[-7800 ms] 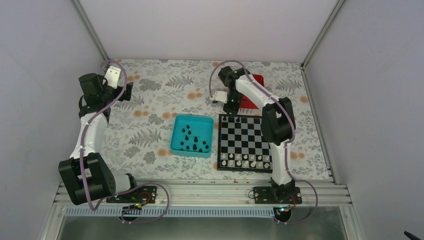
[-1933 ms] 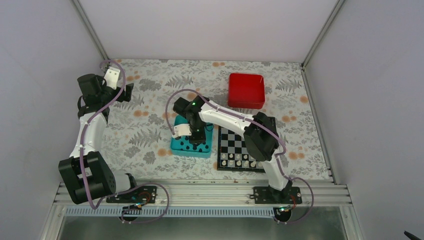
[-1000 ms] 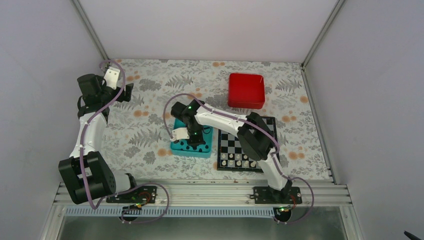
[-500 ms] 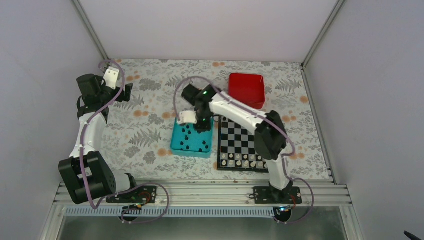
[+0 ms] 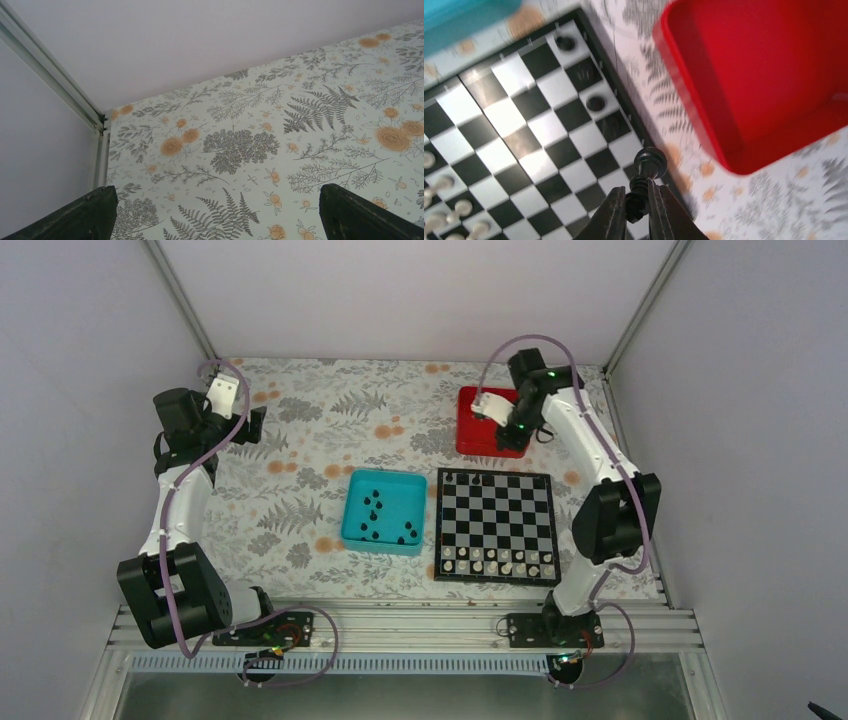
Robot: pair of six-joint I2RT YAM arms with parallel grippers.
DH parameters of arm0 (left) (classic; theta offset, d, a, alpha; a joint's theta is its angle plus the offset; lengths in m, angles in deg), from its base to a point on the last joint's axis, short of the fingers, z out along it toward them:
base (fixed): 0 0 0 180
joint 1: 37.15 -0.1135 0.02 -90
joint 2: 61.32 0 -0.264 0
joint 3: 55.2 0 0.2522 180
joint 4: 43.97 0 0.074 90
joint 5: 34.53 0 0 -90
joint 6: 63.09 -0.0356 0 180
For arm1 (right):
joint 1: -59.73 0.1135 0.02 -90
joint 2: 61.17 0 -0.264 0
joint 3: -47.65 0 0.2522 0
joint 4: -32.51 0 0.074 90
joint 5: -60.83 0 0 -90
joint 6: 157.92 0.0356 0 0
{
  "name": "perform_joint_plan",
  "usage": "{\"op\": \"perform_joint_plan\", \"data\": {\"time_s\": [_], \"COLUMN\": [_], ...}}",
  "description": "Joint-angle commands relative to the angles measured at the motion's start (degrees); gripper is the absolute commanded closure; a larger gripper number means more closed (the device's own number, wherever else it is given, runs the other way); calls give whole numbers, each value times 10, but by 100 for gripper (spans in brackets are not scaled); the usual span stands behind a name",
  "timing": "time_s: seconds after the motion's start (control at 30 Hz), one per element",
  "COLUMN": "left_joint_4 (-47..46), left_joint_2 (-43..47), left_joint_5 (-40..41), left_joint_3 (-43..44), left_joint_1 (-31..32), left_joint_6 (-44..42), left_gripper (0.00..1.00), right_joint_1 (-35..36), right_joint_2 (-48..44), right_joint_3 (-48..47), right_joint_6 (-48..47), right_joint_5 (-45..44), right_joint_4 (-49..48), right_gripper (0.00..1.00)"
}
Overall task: Set up the chess pieces on the board
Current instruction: Place the chess piece on the chessboard.
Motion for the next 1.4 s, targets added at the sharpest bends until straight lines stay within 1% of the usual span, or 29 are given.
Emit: {"op": "perform_joint_plan", "data": {"time_s": [0.0, 0.23, 0.4, 0.6, 1.13, 1.37], "left_joint_4": [-6, -2, -2, 0, 2, 1], "left_joint_2": [3, 6, 5, 5, -2, -3], "left_joint_5": [-20, -20, -18, -17, -17, -17], "left_joint_3": [3, 4, 4, 6, 8, 9], "left_joint_1": [-5, -5, -5, -5, -5, -5], "left_joint_6": [3, 2, 2, 1, 1, 1], "left_gripper": [0, 0, 0, 0, 0, 0], "right_joint_1": [-47, -89, -94, -93, -94, -94], "right_joint_2": [-15, 23, 60, 92, 107, 111], "right_joint_3": [71, 116, 119, 112, 128, 123], "right_joint_6": [-37, -50, -52, -54, -52, -51], "right_joint_5": [35, 63, 72, 77, 72, 69], "right_joint_4": [-5, -39, -53, -48, -54, -50], "right_gripper": [88, 87, 86, 85, 83, 79]}}
